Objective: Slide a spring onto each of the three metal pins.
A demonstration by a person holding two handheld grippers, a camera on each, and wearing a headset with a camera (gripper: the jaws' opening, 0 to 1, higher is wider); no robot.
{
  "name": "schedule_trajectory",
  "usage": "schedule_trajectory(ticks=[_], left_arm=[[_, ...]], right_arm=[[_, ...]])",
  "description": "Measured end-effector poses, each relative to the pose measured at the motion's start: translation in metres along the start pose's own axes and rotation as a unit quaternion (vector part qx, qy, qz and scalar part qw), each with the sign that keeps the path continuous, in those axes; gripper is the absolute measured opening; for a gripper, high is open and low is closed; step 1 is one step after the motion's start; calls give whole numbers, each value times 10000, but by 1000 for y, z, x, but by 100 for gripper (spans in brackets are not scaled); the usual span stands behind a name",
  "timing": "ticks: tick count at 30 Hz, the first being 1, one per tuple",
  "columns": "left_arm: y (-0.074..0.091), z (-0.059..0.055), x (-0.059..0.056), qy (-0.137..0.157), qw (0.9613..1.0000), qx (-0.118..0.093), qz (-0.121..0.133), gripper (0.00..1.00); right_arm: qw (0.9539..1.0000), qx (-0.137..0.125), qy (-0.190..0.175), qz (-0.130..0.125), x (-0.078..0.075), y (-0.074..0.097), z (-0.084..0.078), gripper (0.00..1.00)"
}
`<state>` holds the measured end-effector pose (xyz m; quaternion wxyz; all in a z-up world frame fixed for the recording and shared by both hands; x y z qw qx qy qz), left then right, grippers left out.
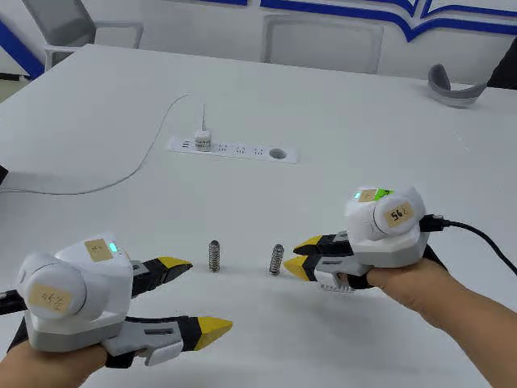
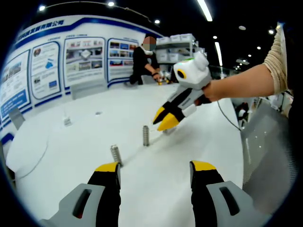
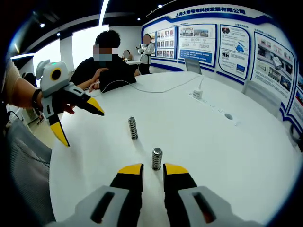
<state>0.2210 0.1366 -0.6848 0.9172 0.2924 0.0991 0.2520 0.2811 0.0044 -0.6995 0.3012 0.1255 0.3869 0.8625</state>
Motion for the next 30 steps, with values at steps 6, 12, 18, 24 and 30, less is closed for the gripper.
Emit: schedule_trajectory(ticks=[6, 12, 18, 24, 30], left_arm=[[1, 0, 0, 0, 10000, 1, 10, 60], [2, -1, 0, 1, 10000, 10, 11, 60], [1, 1, -1, -18, 10000, 9, 0, 60], [1, 2, -3, -33, 10000, -1, -22, 60], [1, 3, -4, -50, 10000, 1, -19, 60]], right_arm=[[10000, -21, -13, -5, 2, 5, -4, 18], [10000, -35, -50, -9, 5, 10, -10, 19], [10000, -42, -84, -21, 7, 16, -17, 19], [9999, -53, -141, -52, 8, 21, -22, 19], [9998, -71, -172, -74, 9, 26, -27, 19]])
Point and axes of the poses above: the centre of the closed fingertips' face, and the gripper's own axes: y roughly backward along the fingers, x roughly to its left, z roughly out of its top, the point moved 2 cm from there along y, roughly backward along the fingers, and after that the axes turned 12 degrees about x, right-handed, at the moved point
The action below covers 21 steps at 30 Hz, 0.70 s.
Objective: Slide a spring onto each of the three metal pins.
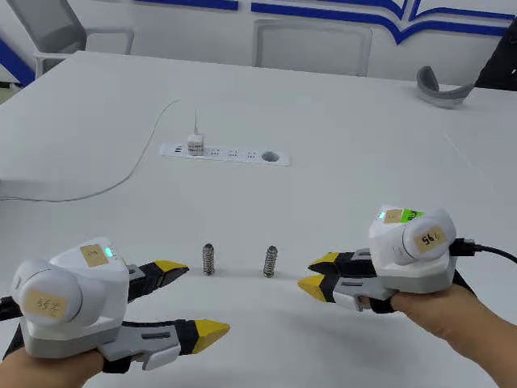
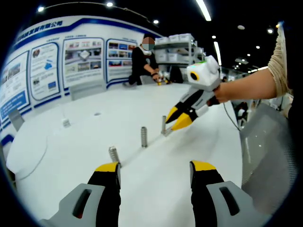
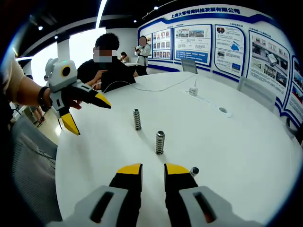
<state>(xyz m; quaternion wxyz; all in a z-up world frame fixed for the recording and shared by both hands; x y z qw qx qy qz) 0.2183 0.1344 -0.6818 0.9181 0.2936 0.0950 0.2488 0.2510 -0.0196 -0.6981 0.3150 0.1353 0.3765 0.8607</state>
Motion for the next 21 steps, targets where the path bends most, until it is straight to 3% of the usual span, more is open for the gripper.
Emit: schedule_trajectory(ticks=[21], left_arm=[[0, 2, -1, -37, 10000, 1, 9, 60]], right_arm=[[9998, 26, -114, -179, -12, 22, -23, 20]])
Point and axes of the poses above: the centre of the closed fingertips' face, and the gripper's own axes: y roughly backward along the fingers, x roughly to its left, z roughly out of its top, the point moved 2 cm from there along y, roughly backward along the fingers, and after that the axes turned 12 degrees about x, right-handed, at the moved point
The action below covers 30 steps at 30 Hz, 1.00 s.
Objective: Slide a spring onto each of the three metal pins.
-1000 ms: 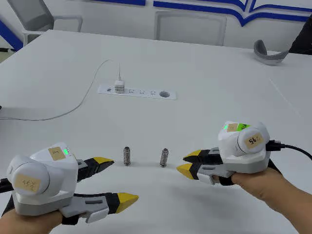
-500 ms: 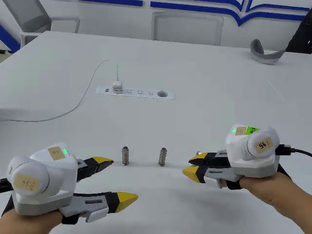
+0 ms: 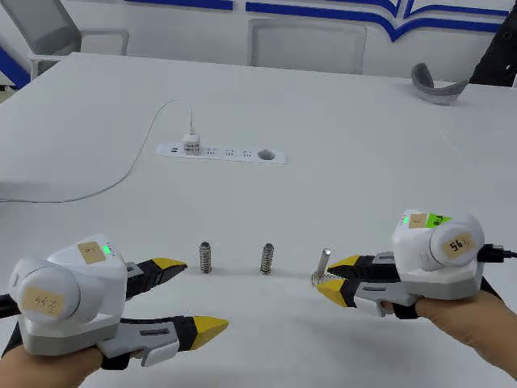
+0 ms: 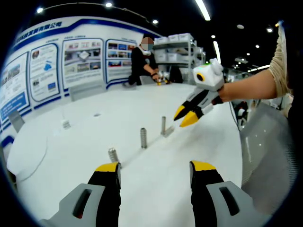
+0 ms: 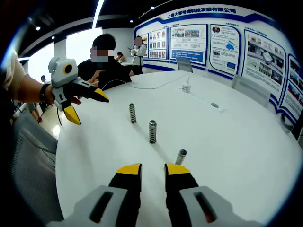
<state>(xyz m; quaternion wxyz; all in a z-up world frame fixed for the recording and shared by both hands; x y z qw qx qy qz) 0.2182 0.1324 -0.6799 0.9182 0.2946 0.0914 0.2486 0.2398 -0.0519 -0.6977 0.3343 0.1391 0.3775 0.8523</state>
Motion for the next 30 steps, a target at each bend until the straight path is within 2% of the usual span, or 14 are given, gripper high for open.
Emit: schedule_trajectory(ticks=[11, 21, 30], left_arm=[[0, 2, -1, -29, 10000, 16, -4, 60], [0, 1, 0, -14, 10000, 47, 22, 60], [-1, 0, 0, -1, 10000, 89, 37, 59]], right_arm=[[9999, 19, -25, -119, -18, 4, -5, 22], [9999, 90, -8, -55, -27, -5, -10, 23], [9995, 290, -87, 38, -35, -18, -23, 24]])
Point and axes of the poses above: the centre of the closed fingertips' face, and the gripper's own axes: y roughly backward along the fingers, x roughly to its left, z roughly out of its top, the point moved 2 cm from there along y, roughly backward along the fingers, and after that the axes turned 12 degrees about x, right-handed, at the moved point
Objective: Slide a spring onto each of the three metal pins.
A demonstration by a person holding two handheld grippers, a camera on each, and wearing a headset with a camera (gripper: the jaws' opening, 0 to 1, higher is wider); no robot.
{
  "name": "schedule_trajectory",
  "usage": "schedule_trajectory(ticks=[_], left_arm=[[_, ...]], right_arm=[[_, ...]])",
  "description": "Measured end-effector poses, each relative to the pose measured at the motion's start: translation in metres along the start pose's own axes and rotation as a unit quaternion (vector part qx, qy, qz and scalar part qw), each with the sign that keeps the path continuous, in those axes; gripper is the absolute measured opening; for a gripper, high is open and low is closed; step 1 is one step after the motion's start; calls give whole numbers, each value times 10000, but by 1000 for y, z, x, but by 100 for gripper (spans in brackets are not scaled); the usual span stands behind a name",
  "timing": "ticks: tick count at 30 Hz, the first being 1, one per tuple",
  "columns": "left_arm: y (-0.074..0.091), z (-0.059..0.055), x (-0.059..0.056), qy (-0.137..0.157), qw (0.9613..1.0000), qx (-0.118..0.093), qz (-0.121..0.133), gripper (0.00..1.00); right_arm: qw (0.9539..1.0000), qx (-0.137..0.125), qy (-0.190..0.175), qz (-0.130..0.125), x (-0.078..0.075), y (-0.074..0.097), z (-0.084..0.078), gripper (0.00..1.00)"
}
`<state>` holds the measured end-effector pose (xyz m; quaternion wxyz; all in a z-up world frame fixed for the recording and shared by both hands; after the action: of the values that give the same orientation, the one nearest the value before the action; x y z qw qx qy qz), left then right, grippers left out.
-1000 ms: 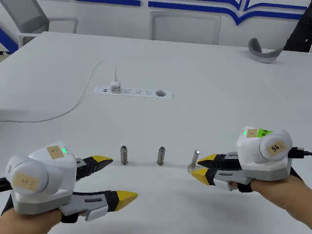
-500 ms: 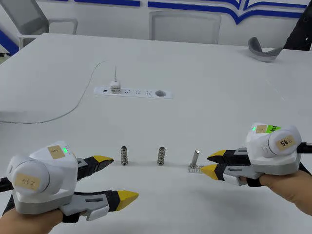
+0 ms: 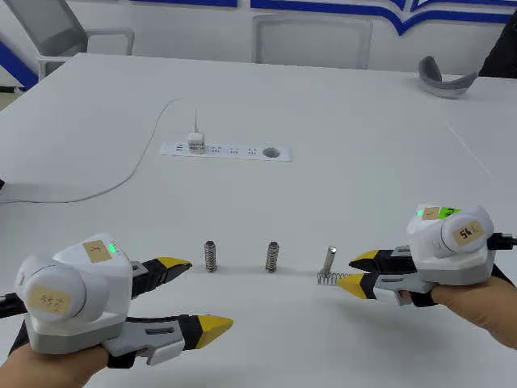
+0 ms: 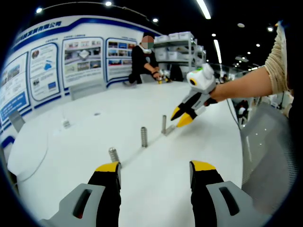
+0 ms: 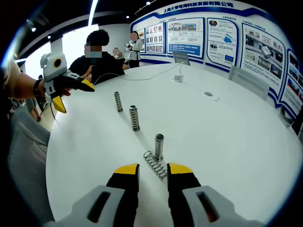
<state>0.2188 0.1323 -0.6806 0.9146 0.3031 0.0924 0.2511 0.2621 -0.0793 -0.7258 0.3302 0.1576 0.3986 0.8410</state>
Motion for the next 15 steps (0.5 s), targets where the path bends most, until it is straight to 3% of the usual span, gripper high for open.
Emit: schedule_trajectory(ticks=[15], left_arm=[[1, -3, 0, 40, 10000, 47, 17, 59]], right_arm=[[9998, 146, -7, 126, -5, -12, -5, 24]])
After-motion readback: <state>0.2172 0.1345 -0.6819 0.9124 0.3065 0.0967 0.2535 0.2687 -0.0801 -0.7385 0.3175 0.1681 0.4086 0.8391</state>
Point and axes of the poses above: the centre of the closed fingertips' face, and the gripper's own axes: y roughly backward along the fingers, x roughly to its left, z roughly out of its top, the point moved 2 cm from there along y, roughly backward along the fingers, and after that the axes turned 12 degrees about x, right-handed, at the moved point
